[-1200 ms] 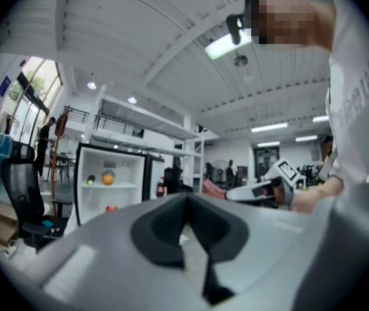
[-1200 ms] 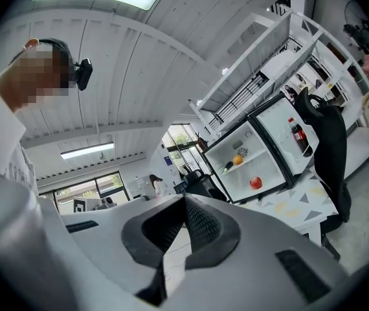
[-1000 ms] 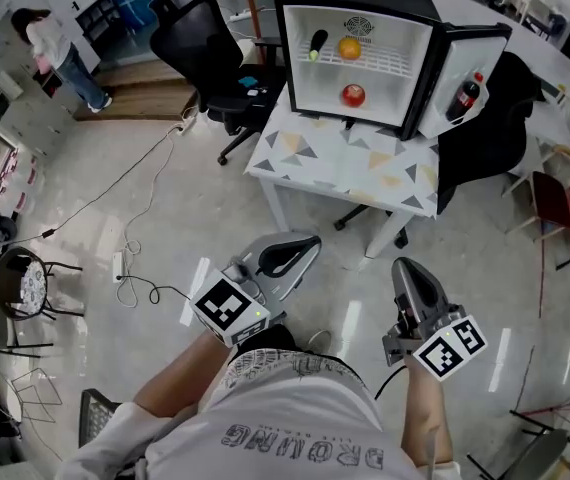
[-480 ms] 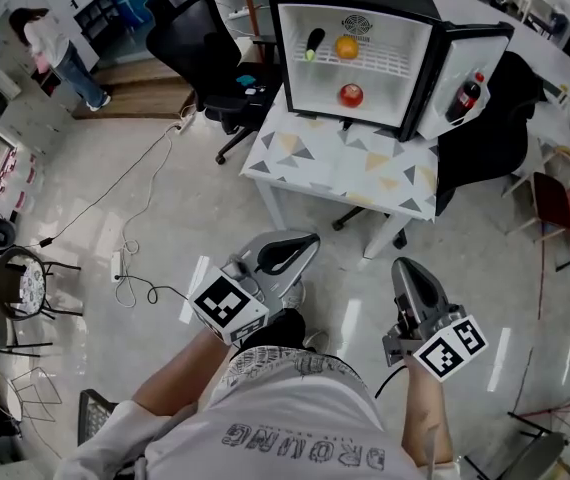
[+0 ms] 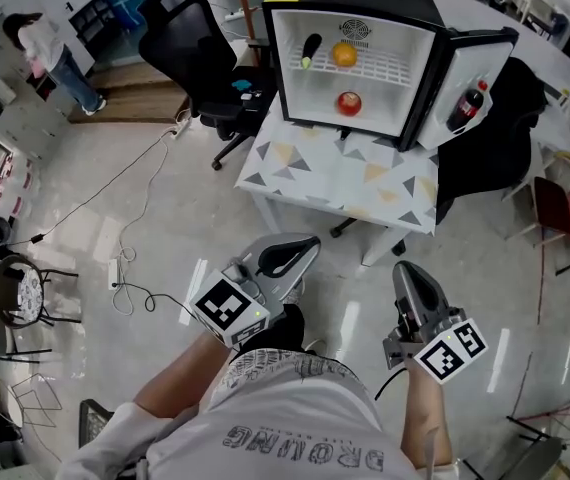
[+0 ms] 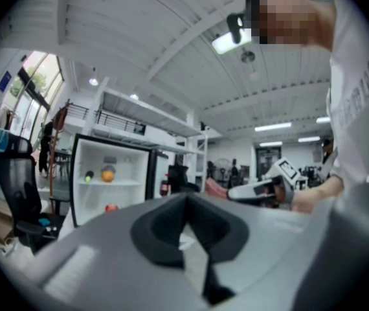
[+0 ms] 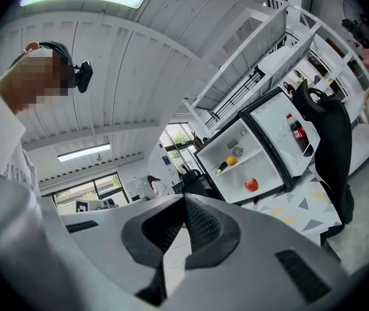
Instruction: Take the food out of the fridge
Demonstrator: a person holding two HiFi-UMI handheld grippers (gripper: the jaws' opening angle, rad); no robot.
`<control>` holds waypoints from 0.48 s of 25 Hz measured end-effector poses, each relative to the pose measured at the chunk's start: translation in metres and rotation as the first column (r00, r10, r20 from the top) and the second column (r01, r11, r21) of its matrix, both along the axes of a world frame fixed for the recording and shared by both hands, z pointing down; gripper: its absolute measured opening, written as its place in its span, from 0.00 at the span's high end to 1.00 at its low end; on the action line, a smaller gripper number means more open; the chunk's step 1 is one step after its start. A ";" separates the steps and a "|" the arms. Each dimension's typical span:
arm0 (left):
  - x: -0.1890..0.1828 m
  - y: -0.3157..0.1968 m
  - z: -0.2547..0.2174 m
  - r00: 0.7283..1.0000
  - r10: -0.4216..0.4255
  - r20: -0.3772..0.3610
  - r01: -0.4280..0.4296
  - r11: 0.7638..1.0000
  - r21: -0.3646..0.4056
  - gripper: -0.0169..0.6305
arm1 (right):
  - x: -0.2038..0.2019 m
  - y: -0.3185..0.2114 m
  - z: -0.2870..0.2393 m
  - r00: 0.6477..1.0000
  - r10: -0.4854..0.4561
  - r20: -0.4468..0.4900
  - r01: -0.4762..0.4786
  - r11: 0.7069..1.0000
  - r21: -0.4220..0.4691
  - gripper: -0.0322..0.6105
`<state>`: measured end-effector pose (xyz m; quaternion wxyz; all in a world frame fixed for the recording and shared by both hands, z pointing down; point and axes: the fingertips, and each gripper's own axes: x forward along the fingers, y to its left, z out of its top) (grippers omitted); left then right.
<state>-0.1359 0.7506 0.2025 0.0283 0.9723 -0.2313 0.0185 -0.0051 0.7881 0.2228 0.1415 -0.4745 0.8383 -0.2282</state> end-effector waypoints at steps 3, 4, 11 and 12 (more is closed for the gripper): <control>0.005 -0.063 0.007 1.000 0.000 0.002 0.000 1.000 -0.013 0.96 | 0.005 -0.062 0.006 1.000 0.001 0.005 -0.001 1.000 -0.008 0.97; 0.009 -0.092 0.011 1.000 -0.001 0.002 0.001 1.000 -0.018 0.96 | 0.008 -0.091 0.009 1.000 0.000 0.006 0.000 1.000 -0.012 0.97; 0.058 -0.349 0.056 1.000 -0.011 0.014 0.011 0.999 -0.047 0.96 | 0.058 -0.348 0.055 1.000 -0.009 0.015 0.010 0.999 -0.045 0.97; 0.060 -0.362 0.059 1.000 -0.009 0.014 0.010 0.999 -0.049 0.96 | 0.060 -0.361 0.058 1.000 -0.008 0.014 0.009 0.999 -0.047 0.97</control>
